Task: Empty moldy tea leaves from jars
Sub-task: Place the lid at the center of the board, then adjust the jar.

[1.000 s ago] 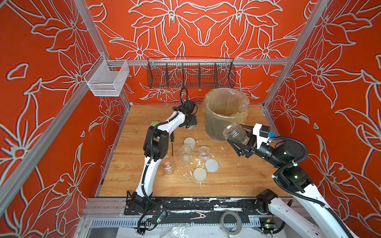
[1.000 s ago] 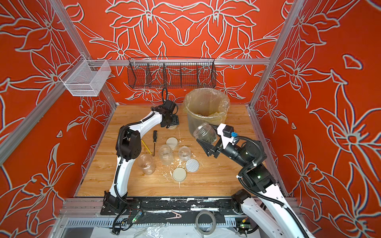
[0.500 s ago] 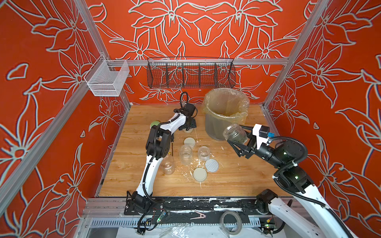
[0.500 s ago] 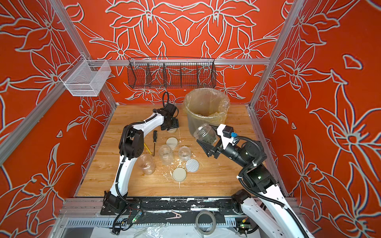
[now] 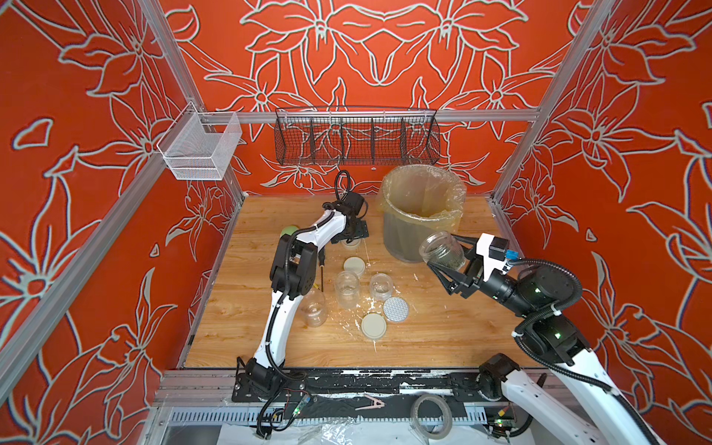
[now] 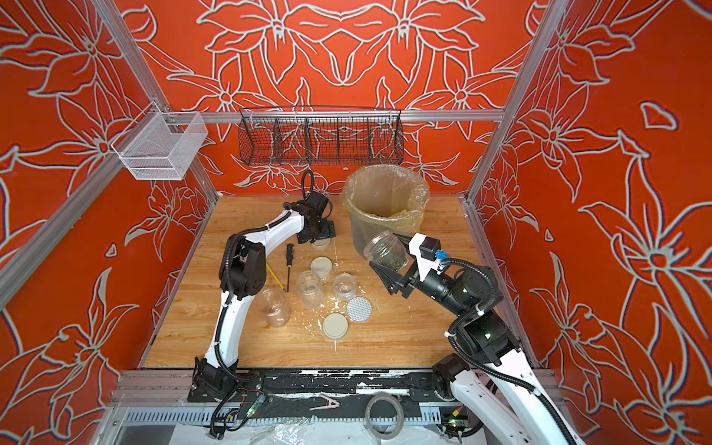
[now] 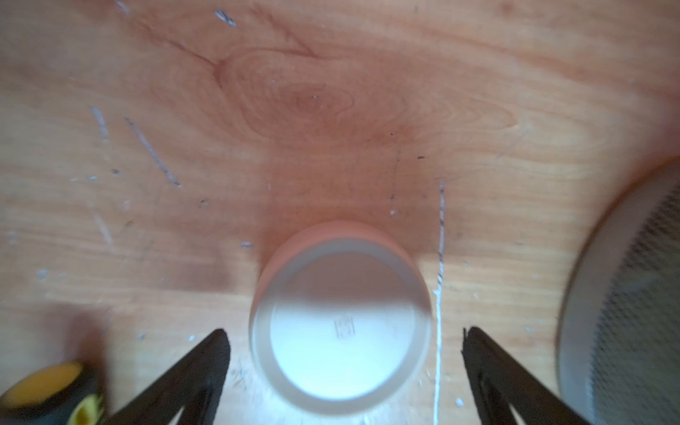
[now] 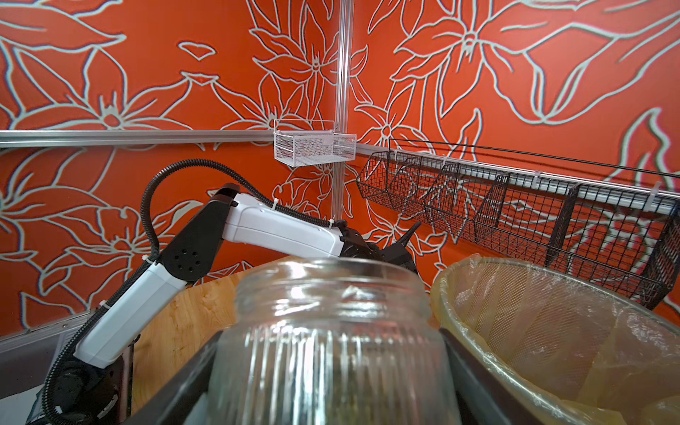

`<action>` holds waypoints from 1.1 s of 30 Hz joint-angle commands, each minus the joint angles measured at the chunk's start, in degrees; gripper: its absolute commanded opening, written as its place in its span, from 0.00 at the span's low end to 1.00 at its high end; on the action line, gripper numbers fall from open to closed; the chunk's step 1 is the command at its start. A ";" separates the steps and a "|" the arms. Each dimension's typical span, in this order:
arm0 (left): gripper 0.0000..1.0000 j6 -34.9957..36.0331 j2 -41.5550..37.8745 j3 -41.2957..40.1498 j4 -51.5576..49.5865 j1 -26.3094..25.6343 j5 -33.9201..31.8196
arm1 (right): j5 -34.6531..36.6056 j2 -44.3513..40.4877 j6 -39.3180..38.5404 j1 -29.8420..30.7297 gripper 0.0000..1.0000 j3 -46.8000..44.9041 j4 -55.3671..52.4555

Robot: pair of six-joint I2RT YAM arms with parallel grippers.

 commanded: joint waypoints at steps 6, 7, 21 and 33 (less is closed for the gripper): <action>0.99 -2.83 -24.01 -8.74 1.44 0.32 5.13 | 5.17 1.08 2.18 0.24 0.00 1.55 3.52; 1.00 -3.50 -27.32 -10.84 2.97 0.32 6.99 | 5.48 1.60 2.18 0.31 0.00 1.81 3.43; 0.98 -5.47 -57.81 -32.61 28.68 -10.57 31.41 | 5.15 7.57 1.94 0.23 0.00 2.63 10.06; 0.97 -5.66 -61.97 -44.44 52.86 -19.83 37.25 | 1.63 8.18 1.43 0.24 0.00 2.76 15.11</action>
